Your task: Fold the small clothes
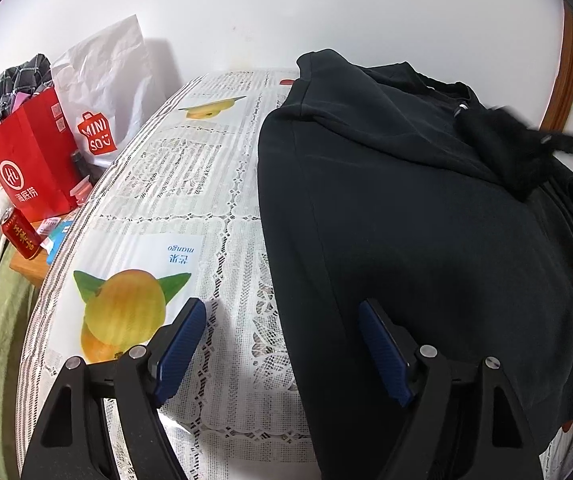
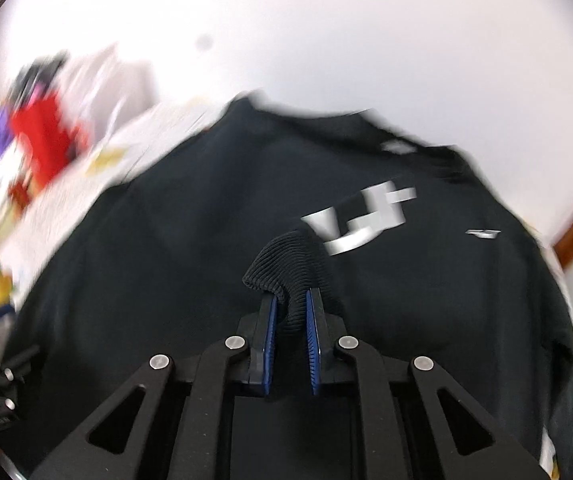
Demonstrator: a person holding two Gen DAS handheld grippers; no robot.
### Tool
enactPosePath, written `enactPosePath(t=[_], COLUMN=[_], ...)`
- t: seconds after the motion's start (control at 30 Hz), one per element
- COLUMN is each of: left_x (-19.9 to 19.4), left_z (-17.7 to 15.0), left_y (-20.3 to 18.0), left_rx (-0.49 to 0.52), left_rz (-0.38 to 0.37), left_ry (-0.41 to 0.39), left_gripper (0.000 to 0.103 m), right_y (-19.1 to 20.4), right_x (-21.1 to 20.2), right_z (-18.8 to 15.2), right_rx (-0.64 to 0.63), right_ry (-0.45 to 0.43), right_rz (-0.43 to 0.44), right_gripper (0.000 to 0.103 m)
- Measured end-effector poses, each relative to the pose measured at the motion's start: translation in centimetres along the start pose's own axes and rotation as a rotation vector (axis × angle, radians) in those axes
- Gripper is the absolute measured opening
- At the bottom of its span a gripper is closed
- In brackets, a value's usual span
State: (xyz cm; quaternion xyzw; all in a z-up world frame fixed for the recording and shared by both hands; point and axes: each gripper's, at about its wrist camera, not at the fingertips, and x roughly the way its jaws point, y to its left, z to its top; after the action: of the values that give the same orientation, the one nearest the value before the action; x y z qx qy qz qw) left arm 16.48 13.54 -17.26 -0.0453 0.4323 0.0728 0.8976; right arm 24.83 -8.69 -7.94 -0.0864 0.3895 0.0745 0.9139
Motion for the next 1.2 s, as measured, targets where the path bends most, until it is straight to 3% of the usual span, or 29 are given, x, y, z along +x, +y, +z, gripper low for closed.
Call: enactPosePath(t=[0.2, 0.3, 0.4, 0.5, 0.57, 0.63, 0.8, 0.9, 1.0, 1.03, 1.07, 1.13, 1.2], left_x=[0.0, 0.0, 0.0, -0.5, -1.2, -2.0, -3.8, -4.2, -4.5, -4.6, -4.7, -5.1, -5.6], left_z=[0.0, -0.1, -0.1, -0.5, -1.1, -2.0, -3.7, -4.4, -4.8, -4.8, -4.8, -4.9, -5.1], left_y=[0.0, 0.1, 0.4, 0.2, 0.2, 0.4, 0.4, -0.3, -0.6, -0.6, -0.6, -0.4, 0.5], left_rx=[0.001, -0.002, -0.004, 0.008, 0.011, 0.022, 0.027, 0.062, 0.049, 0.041, 0.033, 0.028, 0.009], left_rz=[0.000, 0.002, -0.004, -0.016, -0.040, -0.064, -0.127, -0.104, -0.093, -0.106, -0.121, -0.110, -0.120], left_ry=[0.000, 0.000, 0.001, 0.019, 0.034, 0.041, 0.037, 0.012, -0.014, -0.014, -0.011, -0.013, -0.003], left_gripper=[0.079, 0.080, 0.081, 0.081, 0.081, 0.080, 0.078, 0.064, 0.036, 0.019, 0.012, 0.009, 0.006], right_y=[-12.2, -16.4, -18.7, -19.3, -19.1, -18.9, -17.9, -17.2, -16.4, -16.4, -16.3, -16.5, -16.5], right_x=[-1.4, -1.1, -1.6, -3.2, -4.6, -5.9, -9.8, -10.6, -10.7, -10.7, -10.7, -11.0, -11.5], right_z=[-0.1, -1.7, -4.0, -6.7, -8.8, -11.0, -17.5, -20.4, -22.3, -22.5, -22.7, -23.0, -22.9], right_rx=[0.212, 0.290, 0.365, 0.357, 0.339, 0.319, 0.267, 0.279, 0.282, 0.291, 0.301, 0.310, 0.332], right_ry=[0.002, 0.034, 0.058, 0.068, 0.081, 0.089, 0.138, 0.173, 0.174, 0.168, 0.151, 0.130, 0.119], right_rz=[-0.126, -0.205, -0.214, -0.220, -0.224, -0.234, -0.255, -0.207, -0.179, -0.173, -0.135, -0.131, -0.116], right_gripper=[0.013, 0.013, 0.014, 0.019, 0.042, 0.054, 0.057, 0.057, 0.057, 0.052, 0.035, 0.018, 0.012])
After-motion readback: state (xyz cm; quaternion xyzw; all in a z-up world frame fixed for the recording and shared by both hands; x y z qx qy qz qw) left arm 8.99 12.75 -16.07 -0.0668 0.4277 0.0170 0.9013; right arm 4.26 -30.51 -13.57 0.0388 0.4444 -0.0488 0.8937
